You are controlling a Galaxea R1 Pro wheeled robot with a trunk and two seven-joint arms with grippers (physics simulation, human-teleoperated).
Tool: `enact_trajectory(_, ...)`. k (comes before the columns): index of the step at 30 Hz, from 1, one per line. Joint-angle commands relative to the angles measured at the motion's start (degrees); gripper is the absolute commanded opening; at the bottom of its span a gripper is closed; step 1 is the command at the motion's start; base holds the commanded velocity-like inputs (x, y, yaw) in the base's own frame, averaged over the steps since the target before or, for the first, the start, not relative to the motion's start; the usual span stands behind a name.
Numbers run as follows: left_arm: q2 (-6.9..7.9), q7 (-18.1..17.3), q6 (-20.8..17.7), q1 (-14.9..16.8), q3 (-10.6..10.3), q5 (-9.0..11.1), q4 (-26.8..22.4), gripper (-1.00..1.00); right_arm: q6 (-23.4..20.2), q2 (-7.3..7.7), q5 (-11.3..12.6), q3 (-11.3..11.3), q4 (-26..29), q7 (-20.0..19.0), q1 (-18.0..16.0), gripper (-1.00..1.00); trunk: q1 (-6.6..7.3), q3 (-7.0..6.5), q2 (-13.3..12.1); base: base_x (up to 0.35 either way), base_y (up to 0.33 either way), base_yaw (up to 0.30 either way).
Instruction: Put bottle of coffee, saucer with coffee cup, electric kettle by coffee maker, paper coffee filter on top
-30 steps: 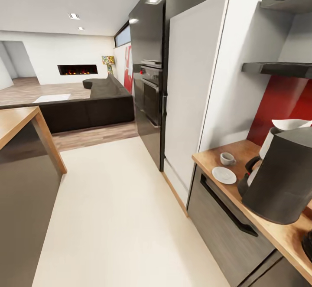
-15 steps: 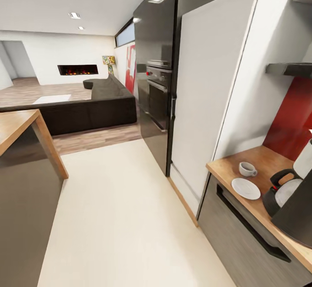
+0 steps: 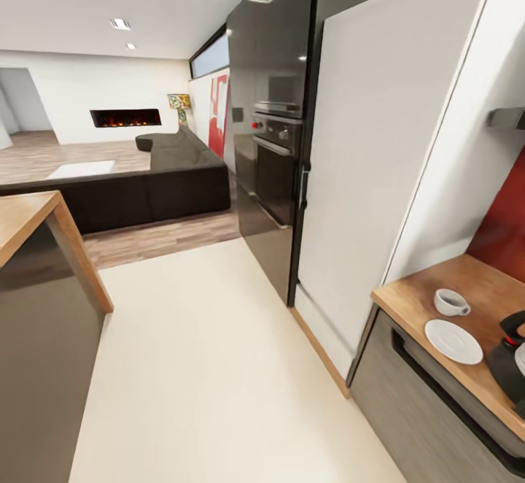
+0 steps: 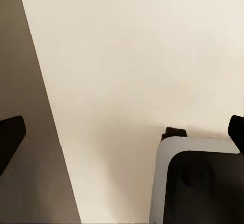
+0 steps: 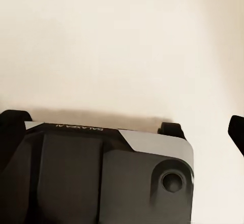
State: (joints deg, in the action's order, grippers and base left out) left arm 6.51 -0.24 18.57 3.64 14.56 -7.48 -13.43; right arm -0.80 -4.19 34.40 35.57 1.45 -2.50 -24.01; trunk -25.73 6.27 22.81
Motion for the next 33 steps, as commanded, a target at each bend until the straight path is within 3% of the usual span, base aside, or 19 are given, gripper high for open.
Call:
enact_trajectory(1, -0.02, 0.0, 0.2, 0.1, 0.4, -0.6, 0.1, 1.00, -0.1, -0.01, 0.6, 0.5, 0.0, -0.2, -0.1, 1.00, -0.06, 0.11, 0.1, 0.284, 0.223, -0.208)
enact_trajectory(33, -0.01, 0.0, 0.2, 0.1, 0.4, -0.7, 0.1, 1.00, -0.1, 0.06, 0.6, 0.5, 0.0, -0.2, -0.1, 1.00, -0.06, 0.11, 0.1, 0.291, 0.205, -0.259)
